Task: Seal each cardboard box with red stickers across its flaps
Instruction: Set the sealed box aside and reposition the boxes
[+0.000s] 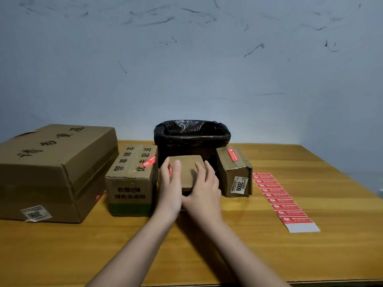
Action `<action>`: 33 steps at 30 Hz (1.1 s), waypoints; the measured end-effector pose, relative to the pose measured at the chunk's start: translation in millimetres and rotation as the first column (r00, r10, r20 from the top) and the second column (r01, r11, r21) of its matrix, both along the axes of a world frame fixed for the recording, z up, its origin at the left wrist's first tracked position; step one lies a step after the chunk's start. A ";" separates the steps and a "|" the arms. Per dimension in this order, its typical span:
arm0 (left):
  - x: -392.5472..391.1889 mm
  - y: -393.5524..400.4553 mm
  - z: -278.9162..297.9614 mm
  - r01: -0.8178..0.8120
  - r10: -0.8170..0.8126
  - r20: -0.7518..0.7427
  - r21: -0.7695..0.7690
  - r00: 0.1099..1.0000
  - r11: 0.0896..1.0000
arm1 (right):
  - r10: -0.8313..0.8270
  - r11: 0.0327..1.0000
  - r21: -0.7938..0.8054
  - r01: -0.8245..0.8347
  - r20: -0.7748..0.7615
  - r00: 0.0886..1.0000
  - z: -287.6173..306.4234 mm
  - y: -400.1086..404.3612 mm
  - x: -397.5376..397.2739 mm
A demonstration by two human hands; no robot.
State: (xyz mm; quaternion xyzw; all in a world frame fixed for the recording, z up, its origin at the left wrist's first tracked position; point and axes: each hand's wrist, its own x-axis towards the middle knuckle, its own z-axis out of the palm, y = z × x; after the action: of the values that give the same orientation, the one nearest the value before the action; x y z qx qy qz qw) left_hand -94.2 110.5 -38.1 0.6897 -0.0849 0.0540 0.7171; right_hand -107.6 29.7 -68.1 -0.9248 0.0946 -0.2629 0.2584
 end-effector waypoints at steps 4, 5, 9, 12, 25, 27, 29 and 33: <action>-6.0 -2.2 2.1 -0.011 0.008 -0.038 -0.069 0.999 0.998 | -0.037 0.999 -0.009 0.037 0.003 0.999 1.0 -0.7 -0.5; -8.3 -2.9 3.3 -0.012 0.008 -0.047 -0.084 0.999 0.996 | -0.047 0.999 -0.009 0.047 0.011 0.999 1.3 -1.5 -1.4; -19.7 -3.9 11.1 0.030 -0.042 -0.070 -0.166 0.997 0.986 | -0.048 0.999 0.021 0.047 0.051 0.998 0.1 -8.8 -5.3; -25.7 -2.0 14.2 0.048 -0.065 -0.065 -0.231 0.996 0.972 | -0.039 0.997 0.071 0.030 0.121 0.992 0.8 -14.8 -9.5; -26.7 18.5 22.7 -0.055 0.079 0.292 -0.089 0.953 0.995 | 0.177 0.818 0.448 -0.362 0.402 0.898 23.1 -51.8 -29.3; -21.9 24.8 25.9 -0.108 0.103 0.367 -0.007 0.925 0.994 | 0.243 0.752 0.495 -0.435 0.405 0.881 29.2 -59.2 -33.5; -19.0 31.9 31.5 -0.173 0.118 0.440 0.088 0.890 0.981 | 0.302 0.701 0.522 -0.485 0.399 0.866 34.2 -65.1 -36.7; -7.8 49.4 45.3 -0.060 -0.073 0.411 0.301 0.909 0.952 | 0.400 0.610 0.571 -0.549 0.376 0.836 40.4 -73.5 -42.2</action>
State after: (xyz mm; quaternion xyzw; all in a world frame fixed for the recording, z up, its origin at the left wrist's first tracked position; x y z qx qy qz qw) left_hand -102.0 159.9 7.2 0.7646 -0.2459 0.1838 0.5668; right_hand -149.9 -43.7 -27.7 -0.7305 -0.0967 -0.2297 0.6358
